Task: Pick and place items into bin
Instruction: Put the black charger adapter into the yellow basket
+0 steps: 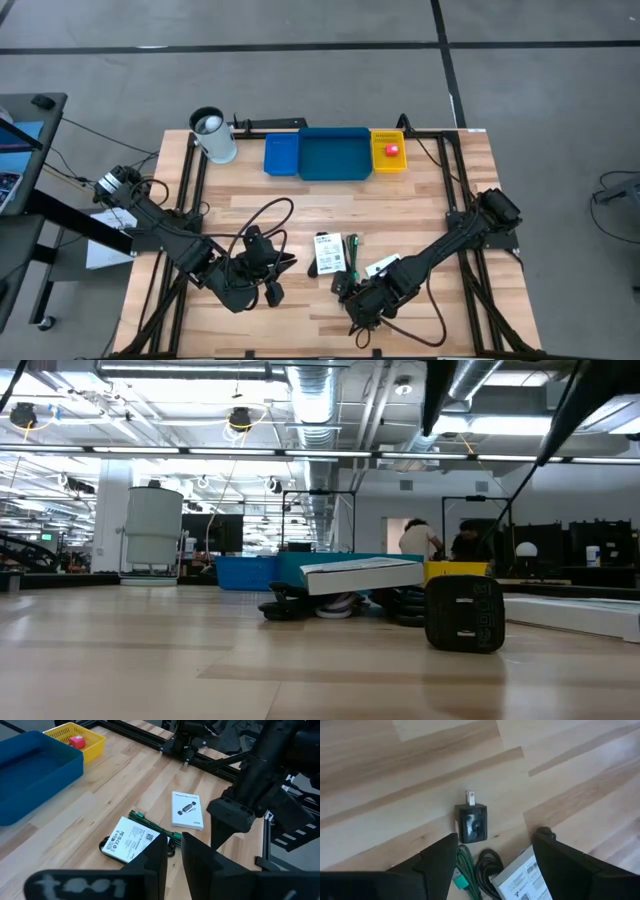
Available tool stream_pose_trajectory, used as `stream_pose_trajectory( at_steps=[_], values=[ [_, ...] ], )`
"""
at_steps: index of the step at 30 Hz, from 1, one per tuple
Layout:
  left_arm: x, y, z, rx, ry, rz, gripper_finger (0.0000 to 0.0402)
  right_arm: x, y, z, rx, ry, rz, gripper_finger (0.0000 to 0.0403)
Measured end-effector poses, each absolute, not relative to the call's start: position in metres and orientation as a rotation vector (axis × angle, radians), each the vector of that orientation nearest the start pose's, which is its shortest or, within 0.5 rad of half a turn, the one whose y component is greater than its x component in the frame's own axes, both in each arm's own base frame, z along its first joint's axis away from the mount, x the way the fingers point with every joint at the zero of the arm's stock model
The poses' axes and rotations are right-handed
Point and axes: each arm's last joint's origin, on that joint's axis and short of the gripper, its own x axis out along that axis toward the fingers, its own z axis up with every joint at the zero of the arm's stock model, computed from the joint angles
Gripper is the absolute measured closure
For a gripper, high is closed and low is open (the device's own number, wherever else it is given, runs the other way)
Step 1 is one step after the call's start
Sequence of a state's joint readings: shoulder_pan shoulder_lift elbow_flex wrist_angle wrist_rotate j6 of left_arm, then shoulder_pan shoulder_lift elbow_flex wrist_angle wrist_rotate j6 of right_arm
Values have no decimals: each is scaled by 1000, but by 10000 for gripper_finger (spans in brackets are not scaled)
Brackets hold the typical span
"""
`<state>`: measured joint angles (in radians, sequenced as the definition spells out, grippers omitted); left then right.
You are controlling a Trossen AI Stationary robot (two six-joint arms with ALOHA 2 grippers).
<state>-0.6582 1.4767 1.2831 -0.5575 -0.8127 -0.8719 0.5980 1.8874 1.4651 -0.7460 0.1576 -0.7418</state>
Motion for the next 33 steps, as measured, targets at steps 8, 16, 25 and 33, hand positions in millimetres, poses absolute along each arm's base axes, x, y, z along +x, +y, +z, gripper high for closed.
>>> stream_pose_trajectory(
  at_steps=[8, 16, 25, 33],
  values=[
    [259, -175, 319, -347, 438, 362, 359, 336, 222, 204, -1060, 879, 819, 147],
    [258, -178, 320, -354, 427, 351, 359, 338, 216, 197, -1086, 900, 854, 147],
    [258, -178, 320, -361, 414, 352, 359, 337, 212, 190, -1069, 898, 912, 148],
    [258, -178, 320, -356, 415, 352, 359, 340, 208, 181, -1080, 934, 921, 148]
  ],
)
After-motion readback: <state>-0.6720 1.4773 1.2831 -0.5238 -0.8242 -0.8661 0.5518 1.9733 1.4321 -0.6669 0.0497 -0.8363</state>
